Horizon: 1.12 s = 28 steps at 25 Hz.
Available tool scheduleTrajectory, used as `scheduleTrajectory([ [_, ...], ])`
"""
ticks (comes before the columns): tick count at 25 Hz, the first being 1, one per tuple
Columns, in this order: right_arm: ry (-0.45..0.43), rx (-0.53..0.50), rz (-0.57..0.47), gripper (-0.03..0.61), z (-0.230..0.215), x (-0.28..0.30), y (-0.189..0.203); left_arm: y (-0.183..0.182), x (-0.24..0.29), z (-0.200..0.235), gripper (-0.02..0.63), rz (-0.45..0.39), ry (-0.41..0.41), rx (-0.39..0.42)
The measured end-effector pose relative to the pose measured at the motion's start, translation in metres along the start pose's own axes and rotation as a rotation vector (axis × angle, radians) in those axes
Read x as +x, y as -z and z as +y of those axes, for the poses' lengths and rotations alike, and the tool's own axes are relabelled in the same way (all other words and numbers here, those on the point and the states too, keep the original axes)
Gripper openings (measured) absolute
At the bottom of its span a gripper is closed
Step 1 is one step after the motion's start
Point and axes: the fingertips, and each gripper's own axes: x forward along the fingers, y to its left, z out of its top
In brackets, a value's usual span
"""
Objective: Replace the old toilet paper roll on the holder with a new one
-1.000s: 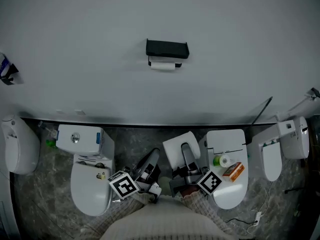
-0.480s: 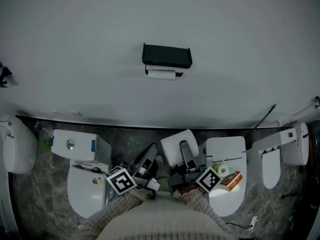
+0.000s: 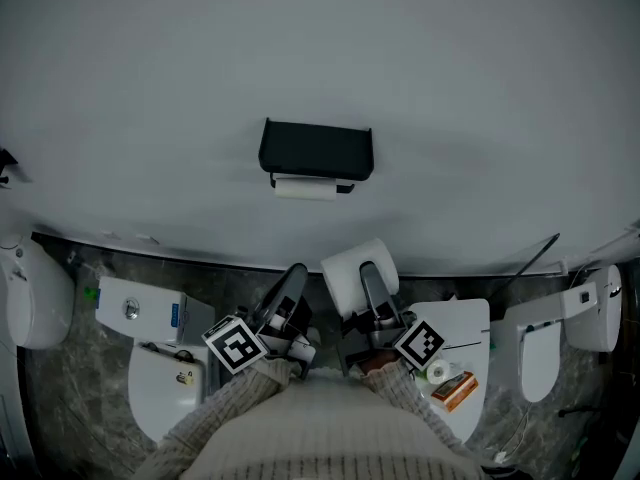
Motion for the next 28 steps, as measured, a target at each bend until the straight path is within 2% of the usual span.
scheduleTrajectory([
  [5, -0.007, 0.006, 0.0, 0.439, -0.009, 0.016, -0.025, 0.0, 0.021, 0.012, -0.005, -0.029, -0.026, -0.011],
  [10, 0.005, 0.033, 0.017, 0.439, -0.019, 0.024, -0.028, 0.003, 0.033, 0.019, -0.005, -0.024, -0.049, -0.045],
  [13, 0.007, 0.043, 0.019, 0.439, -0.02, 0.031, -0.027, -0.004, 0.038, 0.017, -0.005, -0.017, -0.041, -0.017],
  [18, 0.004, 0.056, 0.003, 0.439, -0.016, 0.038, -0.028, -0.015, 0.045, 0.018, -0.003, -0.004, -0.031, -0.024],
  [23, 0.003, 0.072, -0.032, 0.439, -0.016, 0.039, -0.032, -0.023, 0.05, 0.018, -0.004, -0.041, 0.01, -0.135],
  [28, 0.004, 0.077, -0.062, 0.439, -0.018, 0.038, -0.039, -0.029, 0.061, 0.019, 0.007, -0.051, 0.044, -0.129],
])
